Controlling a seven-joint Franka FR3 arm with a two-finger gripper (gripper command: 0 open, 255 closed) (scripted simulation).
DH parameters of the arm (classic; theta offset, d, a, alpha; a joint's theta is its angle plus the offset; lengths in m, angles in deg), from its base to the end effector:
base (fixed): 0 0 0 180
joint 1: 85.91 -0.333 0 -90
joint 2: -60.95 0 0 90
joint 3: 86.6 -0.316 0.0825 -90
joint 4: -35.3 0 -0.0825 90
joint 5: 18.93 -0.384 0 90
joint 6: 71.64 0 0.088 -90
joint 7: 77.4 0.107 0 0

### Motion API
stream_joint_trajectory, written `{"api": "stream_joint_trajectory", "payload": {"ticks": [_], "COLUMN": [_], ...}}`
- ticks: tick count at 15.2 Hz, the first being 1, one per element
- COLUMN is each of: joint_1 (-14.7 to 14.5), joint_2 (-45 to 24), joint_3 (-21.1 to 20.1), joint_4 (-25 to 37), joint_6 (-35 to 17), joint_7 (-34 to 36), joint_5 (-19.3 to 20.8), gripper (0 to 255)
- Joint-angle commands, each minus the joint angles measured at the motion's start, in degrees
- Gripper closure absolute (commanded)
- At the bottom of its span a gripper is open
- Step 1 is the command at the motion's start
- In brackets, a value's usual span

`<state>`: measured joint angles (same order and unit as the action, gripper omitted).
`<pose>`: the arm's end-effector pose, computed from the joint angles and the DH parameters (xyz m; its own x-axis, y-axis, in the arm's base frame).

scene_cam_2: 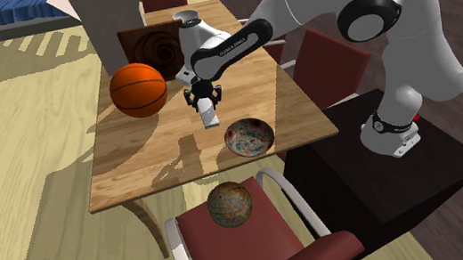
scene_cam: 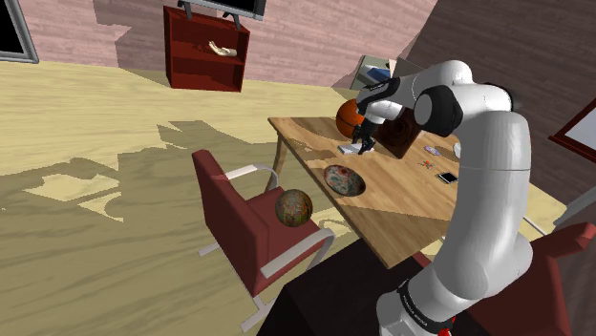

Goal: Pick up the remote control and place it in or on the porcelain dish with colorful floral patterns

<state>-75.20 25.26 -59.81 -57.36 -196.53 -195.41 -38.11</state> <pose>0.5790 -0.3743 0.2919 0.2749 0.9615 0.0010 0.9613 -0.2748 0.0199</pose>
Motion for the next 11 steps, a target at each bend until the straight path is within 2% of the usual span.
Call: {"api": "stream_joint_trajectory", "payload": {"ticks": [1,4,11], "joint_1": [-0.1,-0.2,-9.3], "joint_2": [0.8,1.6,16.0], "joint_3": [0.3,0.6,2.9], "joint_4": [0.5,0.9,-20.9], "joint_6": [1.2,2.4,-6.3], "joint_7": [0.2,0.5,5.6], "joint_5": [0.4,0.9,5.9], "gripper": [255,255,255]}}
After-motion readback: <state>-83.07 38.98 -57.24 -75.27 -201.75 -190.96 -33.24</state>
